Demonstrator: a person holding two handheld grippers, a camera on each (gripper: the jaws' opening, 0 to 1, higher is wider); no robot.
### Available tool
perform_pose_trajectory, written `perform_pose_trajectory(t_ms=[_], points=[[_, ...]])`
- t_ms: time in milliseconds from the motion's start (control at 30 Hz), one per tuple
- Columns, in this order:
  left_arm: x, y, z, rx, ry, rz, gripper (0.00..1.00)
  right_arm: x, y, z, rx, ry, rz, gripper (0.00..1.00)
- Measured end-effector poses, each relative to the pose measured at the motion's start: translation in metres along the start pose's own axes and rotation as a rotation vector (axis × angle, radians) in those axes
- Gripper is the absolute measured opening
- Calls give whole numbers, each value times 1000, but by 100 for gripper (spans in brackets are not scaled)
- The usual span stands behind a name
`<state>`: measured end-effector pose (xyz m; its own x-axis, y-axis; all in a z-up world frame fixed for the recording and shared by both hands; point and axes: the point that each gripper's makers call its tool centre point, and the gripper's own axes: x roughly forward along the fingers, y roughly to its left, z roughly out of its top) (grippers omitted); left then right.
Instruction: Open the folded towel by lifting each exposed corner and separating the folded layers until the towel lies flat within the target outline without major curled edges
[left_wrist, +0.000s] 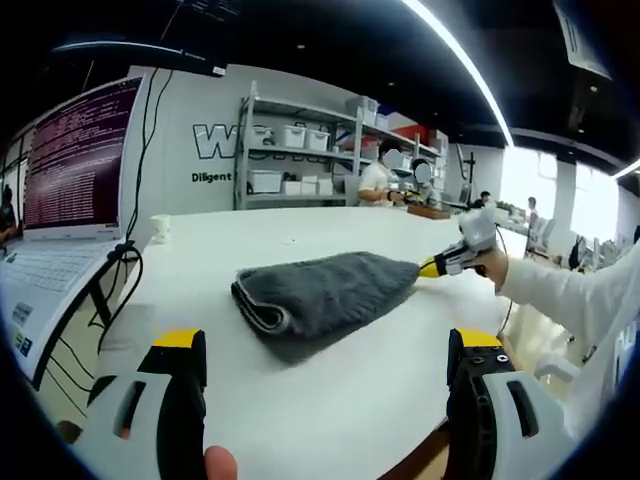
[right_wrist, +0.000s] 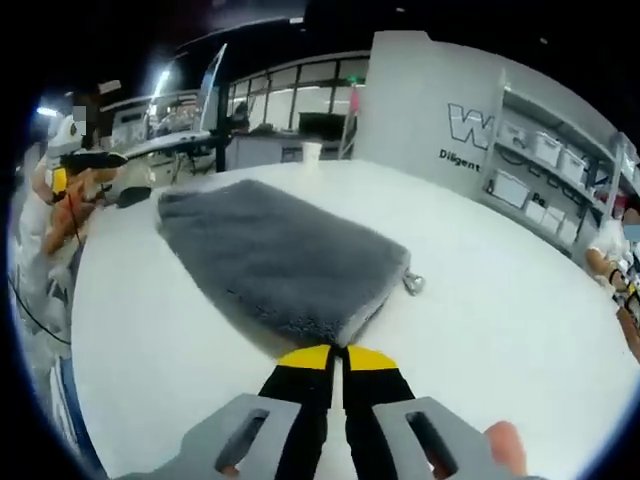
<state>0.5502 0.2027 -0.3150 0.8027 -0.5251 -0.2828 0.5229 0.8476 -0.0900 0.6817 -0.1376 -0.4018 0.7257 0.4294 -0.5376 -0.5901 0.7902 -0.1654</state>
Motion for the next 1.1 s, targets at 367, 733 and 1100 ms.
perform_pose_trajectory(t_ms=[367,733,1100], points=[[-1,-1,1,3,1,-11,100,16,-37,7,-14,63,-76,0],[-3,-4,1,0,-3,-28,100,33,-77,24,-175,135,-182,0],[-8,2,4,-12,-17,-26,100,63,-98,43,-289,233,-261,0]])
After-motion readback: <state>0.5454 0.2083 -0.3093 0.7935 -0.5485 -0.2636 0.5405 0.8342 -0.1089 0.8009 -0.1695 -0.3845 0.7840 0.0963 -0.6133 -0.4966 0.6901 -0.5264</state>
